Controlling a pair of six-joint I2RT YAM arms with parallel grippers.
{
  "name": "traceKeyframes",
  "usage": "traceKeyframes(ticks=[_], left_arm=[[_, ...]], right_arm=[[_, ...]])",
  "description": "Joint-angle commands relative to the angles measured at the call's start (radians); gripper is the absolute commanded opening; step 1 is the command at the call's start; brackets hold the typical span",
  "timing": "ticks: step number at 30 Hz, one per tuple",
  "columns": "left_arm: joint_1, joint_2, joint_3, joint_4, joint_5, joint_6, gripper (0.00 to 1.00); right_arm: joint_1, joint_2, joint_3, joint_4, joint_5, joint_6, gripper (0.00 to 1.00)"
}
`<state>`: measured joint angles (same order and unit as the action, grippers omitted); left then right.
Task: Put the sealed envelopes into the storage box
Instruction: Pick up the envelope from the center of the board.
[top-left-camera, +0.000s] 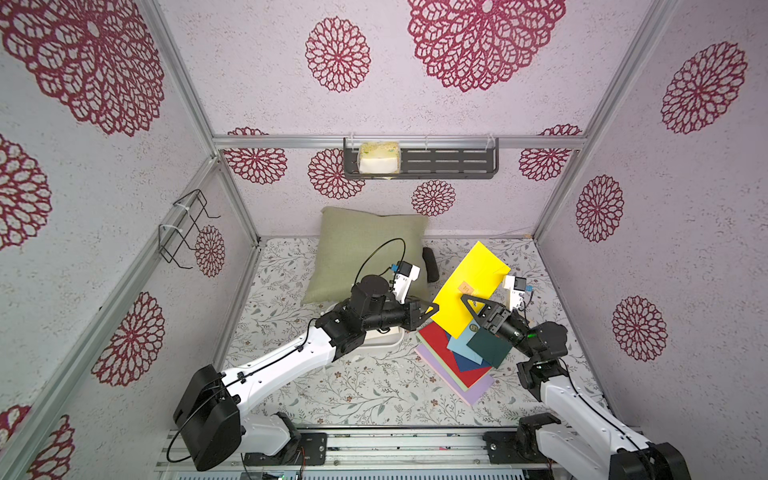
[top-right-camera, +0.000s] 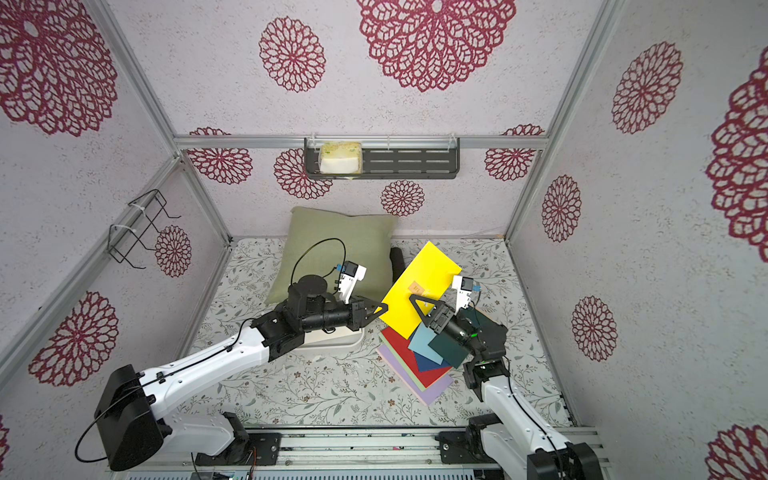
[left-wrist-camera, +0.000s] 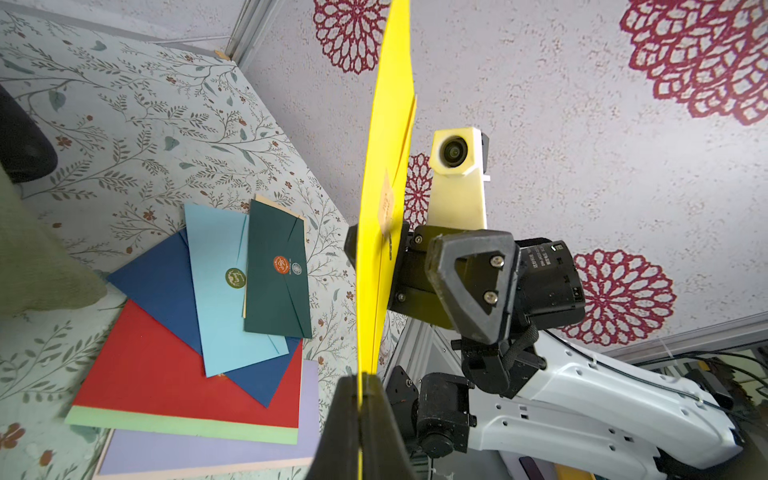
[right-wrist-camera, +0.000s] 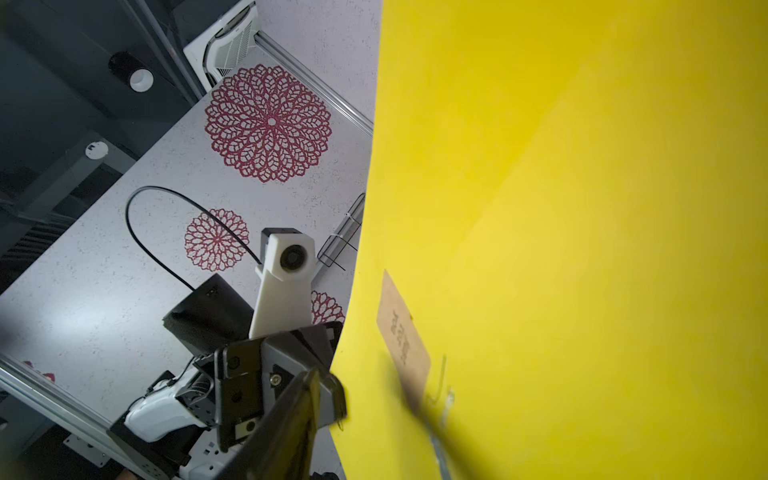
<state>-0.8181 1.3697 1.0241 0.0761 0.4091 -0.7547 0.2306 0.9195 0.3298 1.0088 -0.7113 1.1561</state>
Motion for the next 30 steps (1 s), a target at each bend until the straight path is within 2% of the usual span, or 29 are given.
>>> traceKeyframes(ticks=[1,5,11,14,17,23,26,27,28,29,30], left_arm=[[0.002,-0.003,-0.030,0.072,-0.018,-0.027,0.00],[0.008,-0.017,-0.077,0.123,-0.052,-0.057,0.00],[0.008,-0.035,-0.127,0.194,-0.067,-0.126,0.00],[0.008,-0.053,-0.167,0.251,-0.094,-0.148,0.00],[0.010,-0.063,-0.188,0.279,-0.099,-0.168,0.00],[0.010,-0.050,-0.191,0.287,-0.085,-0.188,0.00],[0.010,-0.055,-0.200,0.289,-0.105,-0.185,0.00],[0.012,-0.060,-0.206,0.284,-0.115,-0.181,0.16],[0.015,-0.069,-0.211,0.266,-0.135,-0.177,0.39],[0.019,-0.082,-0.211,0.226,-0.167,-0.170,0.57],[0.024,-0.099,-0.205,0.135,-0.237,-0.156,0.70]], right_arm=[[0.007,-0.045,0.051,-0.014,0.001,-0.020,0.48],[0.009,-0.075,0.063,-0.080,-0.004,-0.070,0.42],[0.010,-0.108,0.039,-0.083,0.015,-0.069,0.45],[0.009,-0.128,0.034,-0.109,0.020,-0.082,0.42],[0.010,-0.144,0.033,-0.140,0.016,-0.103,0.35],[0.012,-0.127,0.032,-0.121,-0.010,-0.094,0.13],[0.012,-0.129,0.045,-0.160,-0.010,-0.136,0.00],[0.013,-0.128,0.057,-0.190,-0.010,-0.168,0.00],[0.013,-0.122,0.077,-0.237,-0.010,-0.213,0.00],[0.013,-0.116,0.104,-0.299,-0.010,-0.274,0.00],[0.015,-0.108,0.141,-0.384,-0.010,-0.355,0.00]])
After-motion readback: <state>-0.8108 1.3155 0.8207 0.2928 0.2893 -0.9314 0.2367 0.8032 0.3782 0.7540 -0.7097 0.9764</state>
